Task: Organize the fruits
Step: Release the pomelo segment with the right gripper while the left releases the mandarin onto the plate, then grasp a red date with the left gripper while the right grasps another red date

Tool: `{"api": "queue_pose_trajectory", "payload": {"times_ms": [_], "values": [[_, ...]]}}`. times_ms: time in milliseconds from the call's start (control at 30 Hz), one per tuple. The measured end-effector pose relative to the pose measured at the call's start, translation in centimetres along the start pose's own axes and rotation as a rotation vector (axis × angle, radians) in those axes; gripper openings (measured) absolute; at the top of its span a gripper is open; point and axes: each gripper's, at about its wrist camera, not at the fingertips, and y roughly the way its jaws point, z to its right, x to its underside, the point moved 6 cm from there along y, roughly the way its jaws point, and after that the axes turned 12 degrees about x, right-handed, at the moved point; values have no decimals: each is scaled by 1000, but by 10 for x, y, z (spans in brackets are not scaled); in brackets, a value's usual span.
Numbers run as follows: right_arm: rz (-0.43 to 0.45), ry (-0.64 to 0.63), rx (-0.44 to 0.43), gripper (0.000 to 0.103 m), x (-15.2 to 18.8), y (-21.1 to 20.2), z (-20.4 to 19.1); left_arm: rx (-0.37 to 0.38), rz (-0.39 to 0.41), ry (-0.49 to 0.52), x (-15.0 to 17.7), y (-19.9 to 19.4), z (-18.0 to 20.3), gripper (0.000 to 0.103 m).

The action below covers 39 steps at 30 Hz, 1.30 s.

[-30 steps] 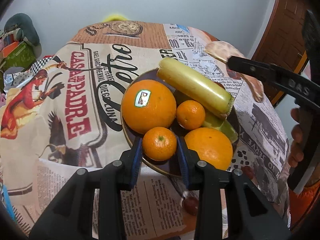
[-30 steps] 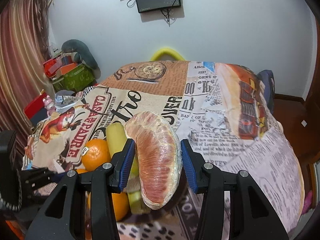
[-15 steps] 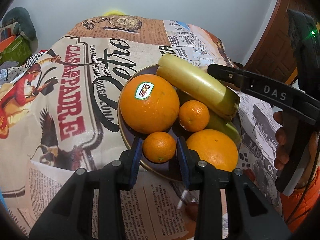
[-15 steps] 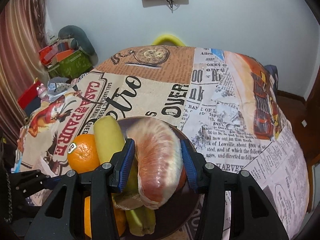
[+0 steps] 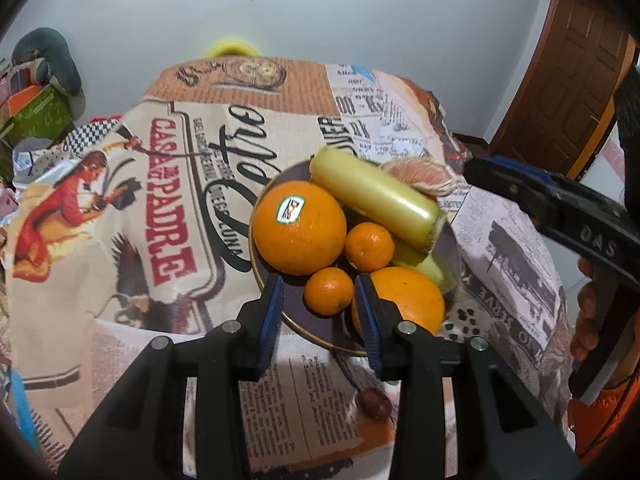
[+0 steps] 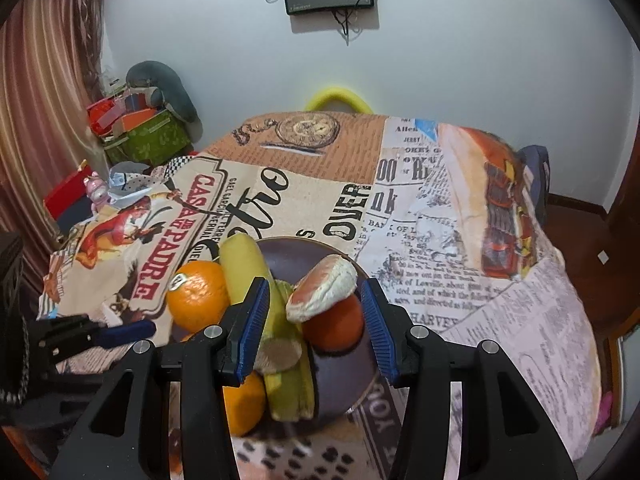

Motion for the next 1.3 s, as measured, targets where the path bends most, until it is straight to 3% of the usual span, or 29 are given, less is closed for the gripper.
{"api": "queue_pose_trajectory", "payload": {"times_ms": [367,667,933,1300], "values": [[53,-2,28,45,15,-64,3,-22,75,51,-1,-65,29,38],[55,0,38,45,38,-96,4,-35,100,82,13,-99,45,50],[10,-9,55,45,66,-103,6,-45,26,75,40,-87,43,52],[-117,-27,53,45,115,-73,8,-19,-137,26,83,-30,29,52]]}}
